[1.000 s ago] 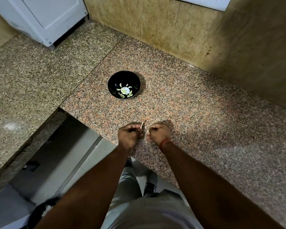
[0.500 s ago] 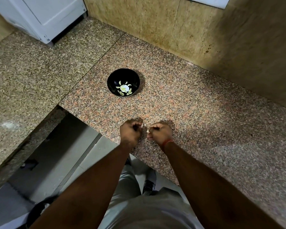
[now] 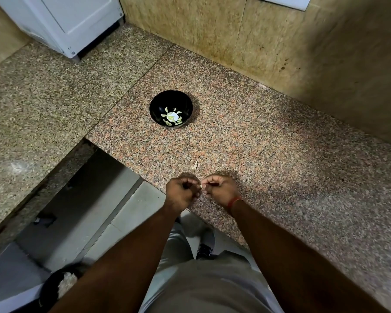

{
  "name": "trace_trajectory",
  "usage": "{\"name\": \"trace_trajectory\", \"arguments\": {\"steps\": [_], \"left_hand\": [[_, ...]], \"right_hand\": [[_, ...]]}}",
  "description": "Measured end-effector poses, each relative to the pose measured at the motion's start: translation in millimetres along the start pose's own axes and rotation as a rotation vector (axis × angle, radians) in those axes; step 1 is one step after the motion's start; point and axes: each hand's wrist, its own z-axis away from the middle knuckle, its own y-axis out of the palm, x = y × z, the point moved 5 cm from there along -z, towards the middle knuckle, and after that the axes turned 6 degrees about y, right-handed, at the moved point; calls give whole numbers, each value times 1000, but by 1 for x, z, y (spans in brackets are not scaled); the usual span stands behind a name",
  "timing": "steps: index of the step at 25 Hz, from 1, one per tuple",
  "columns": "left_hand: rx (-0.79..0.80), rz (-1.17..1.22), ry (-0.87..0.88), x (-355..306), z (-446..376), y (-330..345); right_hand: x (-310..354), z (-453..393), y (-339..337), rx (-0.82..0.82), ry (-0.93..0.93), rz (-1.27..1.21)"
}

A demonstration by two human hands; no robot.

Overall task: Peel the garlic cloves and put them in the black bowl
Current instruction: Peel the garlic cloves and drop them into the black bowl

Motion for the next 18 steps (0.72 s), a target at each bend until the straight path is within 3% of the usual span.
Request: {"name": "trace_trajectory", "arguments": {"steps": [4,9,13,18], "left_hand": [[42,-225,165,-12,10,7],[88,-679,339,-16,10,15],[62,-635,419,-17,14,12],[61,-675,514,-13,20,6]], "right_hand": [[-4,5,1,-34,-108,172],[14,13,6,-45,-391,636],[9,14,11,-55,-415,889],[5,13,9,-56,-435,832]]}}
